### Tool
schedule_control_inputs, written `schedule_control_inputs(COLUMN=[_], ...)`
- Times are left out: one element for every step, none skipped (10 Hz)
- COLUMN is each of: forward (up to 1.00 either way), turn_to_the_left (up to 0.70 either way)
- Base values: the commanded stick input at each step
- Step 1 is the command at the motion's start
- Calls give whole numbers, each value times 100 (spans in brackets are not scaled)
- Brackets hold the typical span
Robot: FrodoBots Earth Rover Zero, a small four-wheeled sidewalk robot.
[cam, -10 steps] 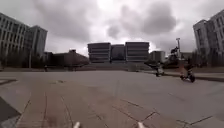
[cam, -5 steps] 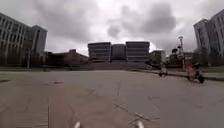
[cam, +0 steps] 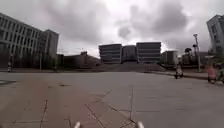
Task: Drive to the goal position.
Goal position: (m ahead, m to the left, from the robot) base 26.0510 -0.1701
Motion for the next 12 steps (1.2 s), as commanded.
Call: schedule_control_inputs(forward=[100, 100, 100, 100, 100, 100, 100, 100, 100, 100, 100, 100], turn_to_the_left=[0, 0, 0, 0, 0, 0, 0, 0, 0, 0, 0, 0])
